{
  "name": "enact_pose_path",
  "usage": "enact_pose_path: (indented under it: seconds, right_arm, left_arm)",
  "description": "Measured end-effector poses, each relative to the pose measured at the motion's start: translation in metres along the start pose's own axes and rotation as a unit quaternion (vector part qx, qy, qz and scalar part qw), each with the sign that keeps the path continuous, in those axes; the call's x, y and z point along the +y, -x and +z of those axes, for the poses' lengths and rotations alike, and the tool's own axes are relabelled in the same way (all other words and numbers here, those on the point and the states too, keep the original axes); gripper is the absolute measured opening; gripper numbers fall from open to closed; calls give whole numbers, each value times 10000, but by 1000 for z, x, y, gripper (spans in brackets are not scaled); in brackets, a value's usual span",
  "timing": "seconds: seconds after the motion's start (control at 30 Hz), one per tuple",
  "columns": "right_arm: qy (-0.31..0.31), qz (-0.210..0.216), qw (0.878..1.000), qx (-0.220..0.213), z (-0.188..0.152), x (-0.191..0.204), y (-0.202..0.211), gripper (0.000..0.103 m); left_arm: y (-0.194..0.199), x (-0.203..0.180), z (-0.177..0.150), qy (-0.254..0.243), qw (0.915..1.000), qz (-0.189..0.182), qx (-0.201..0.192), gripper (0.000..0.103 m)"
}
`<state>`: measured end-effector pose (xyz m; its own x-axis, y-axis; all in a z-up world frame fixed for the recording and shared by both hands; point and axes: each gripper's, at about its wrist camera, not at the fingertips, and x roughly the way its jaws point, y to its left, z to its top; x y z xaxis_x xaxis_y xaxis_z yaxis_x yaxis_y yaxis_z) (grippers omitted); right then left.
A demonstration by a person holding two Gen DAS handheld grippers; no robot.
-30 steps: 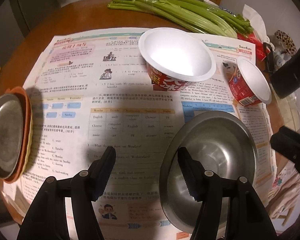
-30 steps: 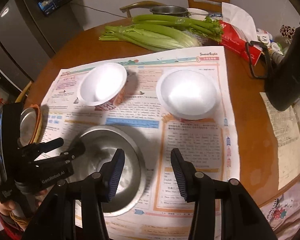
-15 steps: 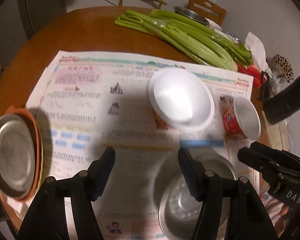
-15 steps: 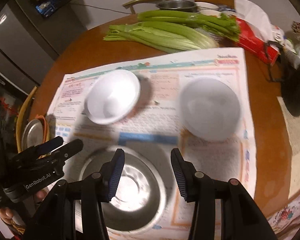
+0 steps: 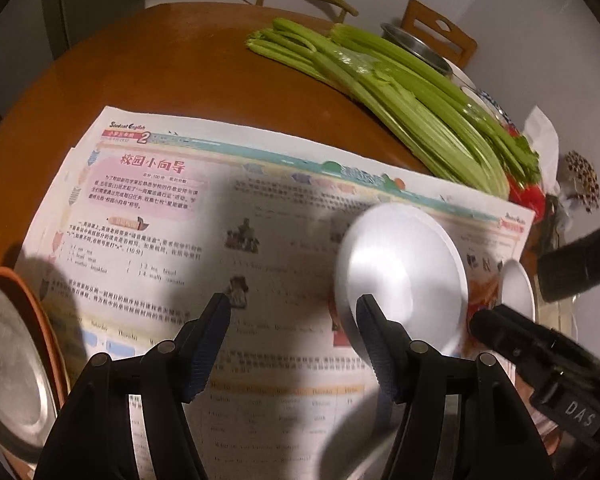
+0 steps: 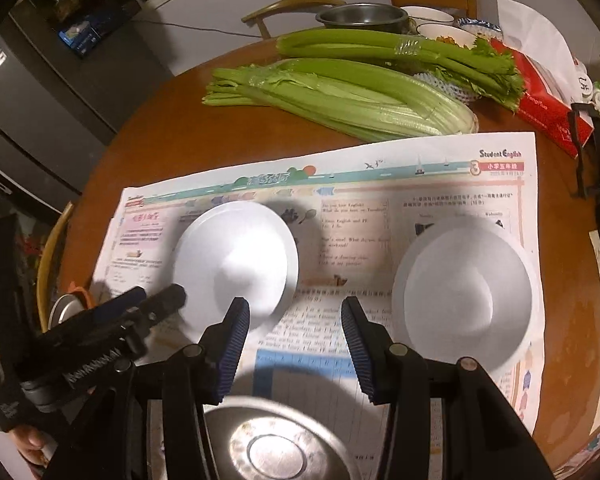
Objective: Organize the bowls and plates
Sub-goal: 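Grasp the rim of a white red-printed bowl with the left tool, then lower the white bowl into the steel bowl and open the left tool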
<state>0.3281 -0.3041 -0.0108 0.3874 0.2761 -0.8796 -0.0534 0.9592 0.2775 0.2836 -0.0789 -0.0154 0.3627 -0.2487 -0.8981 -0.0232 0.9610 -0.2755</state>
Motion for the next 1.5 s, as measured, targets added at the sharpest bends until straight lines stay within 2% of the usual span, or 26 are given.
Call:
enact_pose_path:
  seconds: [0.33,0.53,0.67,0.73,0.77,0.83,0.87,0.93,0.97,1.07,1.2,1.5]
  right_arm:
    - [-222,93,9995,202,12,-7,-29,48]
    - [-85,31,9996,268,14,-1,-39,48]
    - [29,-10,9994,332,13,5,-47,48]
    - [59,30,9994,345,13,6,-49,47]
    - [65,23,9993,357,13,6,-50,46]
    - [88,78,9993,368,12,7,-50,36]
    - [112,146,9992,356,12,8,-49,33]
    - [187,235,9990,331,11,12,-47,14]
    - [253,165,9990,317,10,16,-46,13]
    - [304,36,9990,318,10,18,-44,12]
    - [280,128,9990,326,10,16,-40,12]
    - [358,268,9988,209,4,20,-23,12]
  left_arm:
    - [-19,4,10,16,9998,-1,184,67]
    - [-28,-1,12,-44,9995,-19,309,65]
    - [-35,-5,12,-95,9991,-72,414,52]
    - [-36,-7,12,-161,9992,-34,369,37]
    - [-34,-9,11,-211,9993,-78,306,34]
    - [-33,-16,10,-340,9988,-159,302,14]
    - [-33,-22,9,-419,9986,-116,312,12]
    - [-32,-29,7,-523,9983,38,259,11]
    - [-32,-31,6,-510,9983,71,272,11]
    - [-31,-32,7,-506,9982,20,311,11]
    - [-26,-33,4,-656,9973,140,285,11]
    - [-3,-28,-2,-635,9977,79,239,11]
